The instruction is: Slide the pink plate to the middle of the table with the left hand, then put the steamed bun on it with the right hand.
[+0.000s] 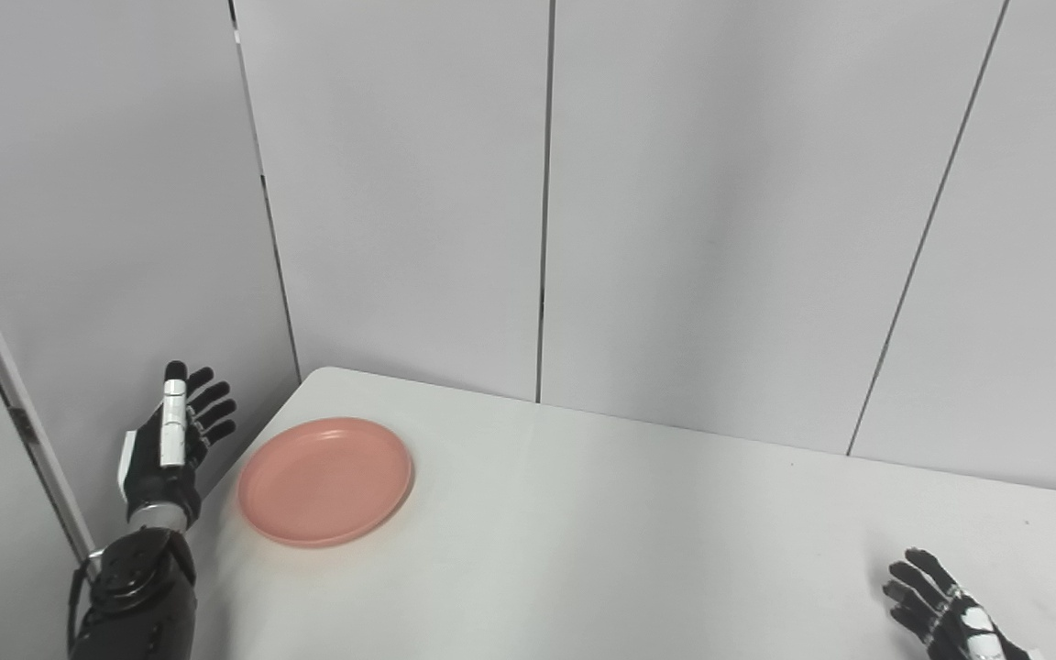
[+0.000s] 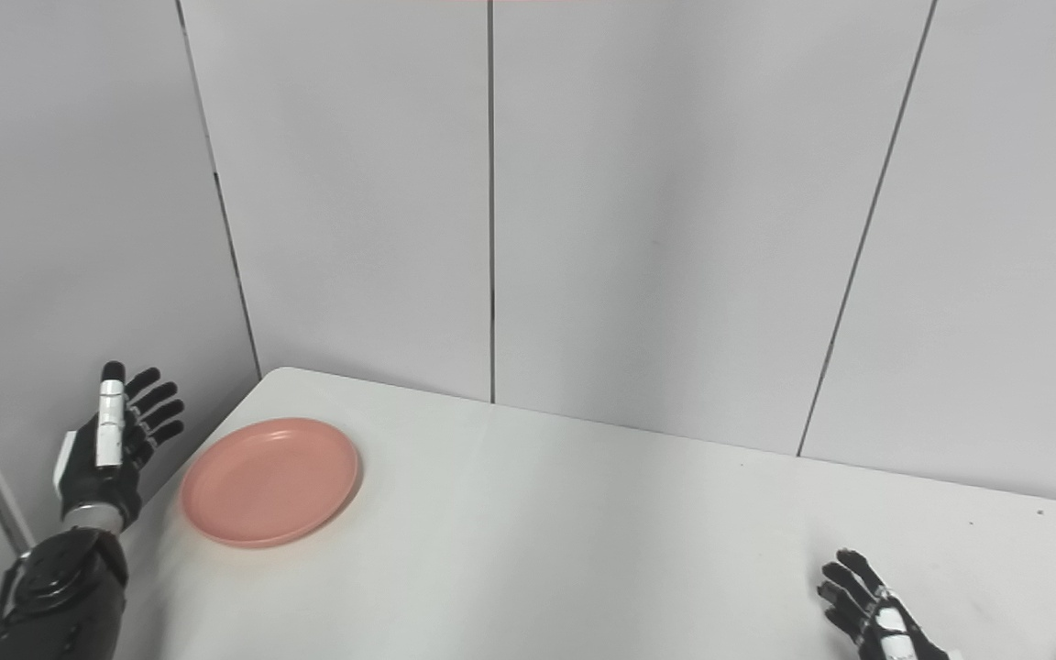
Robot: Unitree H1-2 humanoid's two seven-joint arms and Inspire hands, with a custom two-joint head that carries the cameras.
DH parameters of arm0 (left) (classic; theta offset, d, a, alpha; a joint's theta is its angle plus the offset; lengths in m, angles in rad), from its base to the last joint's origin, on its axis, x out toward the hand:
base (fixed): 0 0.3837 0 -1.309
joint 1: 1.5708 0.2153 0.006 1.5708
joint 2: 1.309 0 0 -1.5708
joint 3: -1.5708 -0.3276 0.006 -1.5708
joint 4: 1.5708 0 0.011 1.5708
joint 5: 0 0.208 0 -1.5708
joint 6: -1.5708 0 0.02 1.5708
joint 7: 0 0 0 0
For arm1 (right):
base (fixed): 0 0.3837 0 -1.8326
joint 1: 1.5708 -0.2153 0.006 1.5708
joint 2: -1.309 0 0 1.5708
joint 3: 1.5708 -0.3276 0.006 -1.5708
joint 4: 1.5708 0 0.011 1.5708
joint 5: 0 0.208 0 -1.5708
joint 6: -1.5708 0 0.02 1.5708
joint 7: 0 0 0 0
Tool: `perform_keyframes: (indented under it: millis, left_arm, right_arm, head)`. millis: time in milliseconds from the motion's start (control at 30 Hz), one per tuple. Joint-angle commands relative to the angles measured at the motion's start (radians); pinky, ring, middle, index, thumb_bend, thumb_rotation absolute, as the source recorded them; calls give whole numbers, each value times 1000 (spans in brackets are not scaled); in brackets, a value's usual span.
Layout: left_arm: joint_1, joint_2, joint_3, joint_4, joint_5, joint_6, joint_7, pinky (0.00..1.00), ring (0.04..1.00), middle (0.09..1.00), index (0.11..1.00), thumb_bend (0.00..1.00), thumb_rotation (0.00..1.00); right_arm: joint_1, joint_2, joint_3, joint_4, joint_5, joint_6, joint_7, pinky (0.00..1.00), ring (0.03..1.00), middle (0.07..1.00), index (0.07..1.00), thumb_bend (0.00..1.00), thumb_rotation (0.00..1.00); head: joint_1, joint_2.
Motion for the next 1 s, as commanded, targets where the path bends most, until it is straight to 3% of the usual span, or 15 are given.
perform_keyframes:
  millis: [0,367,533,967]
  left_arm:
    - [-42,6,-11,-39,-5,-1,1,737,751,773,757,791,922]
    - [-41,-37,-55,-43,10,20,21,756,747,755,779,790,916]
    - [-40,-54,-78,-26,13,19,18,757,753,756,747,782,904]
    - [-37,-86,-97,2,-12,4,1,778,759,753,745,788,908]
  right_arm:
    - [40,4,0,15,5,11,-1,890,859,873,875,831,950]
    - [49,2,0,-13,6,34,-6,871,851,865,871,857,935]
    - [53,3,-2,-22,7,32,-6,861,850,867,872,850,926]
    - [54,0,-4,-34,12,50,-6,858,852,873,878,842,917]
  head:
    - [-1,3]
    - [-11,16]
    - [-15,22]
    - [-15,25]
